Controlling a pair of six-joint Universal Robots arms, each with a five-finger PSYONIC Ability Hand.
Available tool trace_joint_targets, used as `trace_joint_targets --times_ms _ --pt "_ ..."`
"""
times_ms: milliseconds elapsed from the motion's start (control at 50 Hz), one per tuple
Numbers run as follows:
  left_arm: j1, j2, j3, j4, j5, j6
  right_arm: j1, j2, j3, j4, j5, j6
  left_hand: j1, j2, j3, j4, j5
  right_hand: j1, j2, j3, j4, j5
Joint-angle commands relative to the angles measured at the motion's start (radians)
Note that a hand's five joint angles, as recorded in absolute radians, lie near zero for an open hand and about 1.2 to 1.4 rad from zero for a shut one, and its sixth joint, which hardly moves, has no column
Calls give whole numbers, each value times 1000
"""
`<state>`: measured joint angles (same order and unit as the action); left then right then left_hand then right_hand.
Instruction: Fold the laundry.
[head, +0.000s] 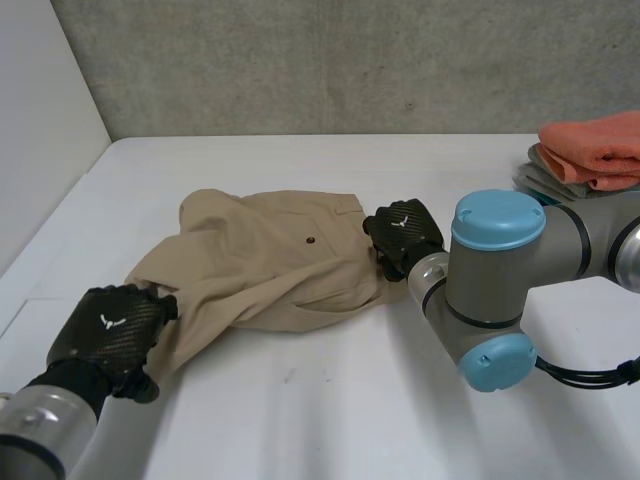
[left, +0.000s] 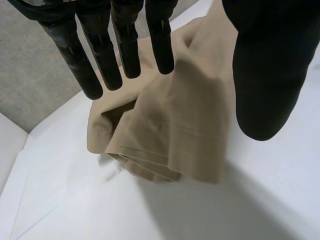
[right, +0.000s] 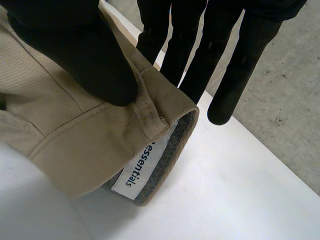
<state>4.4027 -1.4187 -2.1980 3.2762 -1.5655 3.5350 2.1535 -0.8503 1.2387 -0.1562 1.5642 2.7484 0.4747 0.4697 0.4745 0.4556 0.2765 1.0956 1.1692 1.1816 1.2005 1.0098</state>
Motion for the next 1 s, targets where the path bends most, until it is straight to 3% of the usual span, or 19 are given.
trace_joint_targets --times_ms 20,200,260,280,300,320,420,540,640,740,840,1000 --pt "6 -152 27 184 -2 7 3 -12 15 6 -3 5 50 55 50 69 74 301 227 215 196 212" --pt "6 -371 112 237 -1 9 2 -36 28 6 -7 28 194 199 194 213 217 301 227 215 196 212" --pt "4 -394 127 243 -1 9 2 -38 30 6 -9 27 404 409 405 423 428 301 227 215 196 212" --pt "4 -394 129 247 1 9 2 -39 30 6 -9 27 533 538 533 552 557 301 227 215 196 212" --pt "4 -394 135 252 -1 7 2 -41 30 6 -9 27 892 897 892 911 916 301 227 215 196 212" --pt "4 -390 139 255 -2 7 0 -44 30 6 -9 27 921 926 921 940 945 301 227 215 196 212" --pt "17 -278 159 260 -11 5 -7 -98 39 23 -9 8 922 927 922 941 945 301 227 215 196 212" --pt "-6 10 246 226 -5 -1 -11 -275 36 188 -23 -134 922 927 922 941 945 301 227 215 196 212" --pt "-14 193 400 140 -4 -2 -11 -446 15 210 -19 -210 922 927 922 941 945 301 227 215 196 212" --pt "-16 224 619 57 -8 -14 -9 -672 -80 211 -9 -216 922 927 922 941 945 301 227 215 196 212" --pt "-19 218 858 -59 -8 -62 -29 -747 -154 228 -1 -216 922 927 922 941 945 301 227 215 196 212" --pt "-19 129 998 -125 1 -90 -60 -783 -212 291 0 -213 922 927 922 941 945 301 227 215 196 212"
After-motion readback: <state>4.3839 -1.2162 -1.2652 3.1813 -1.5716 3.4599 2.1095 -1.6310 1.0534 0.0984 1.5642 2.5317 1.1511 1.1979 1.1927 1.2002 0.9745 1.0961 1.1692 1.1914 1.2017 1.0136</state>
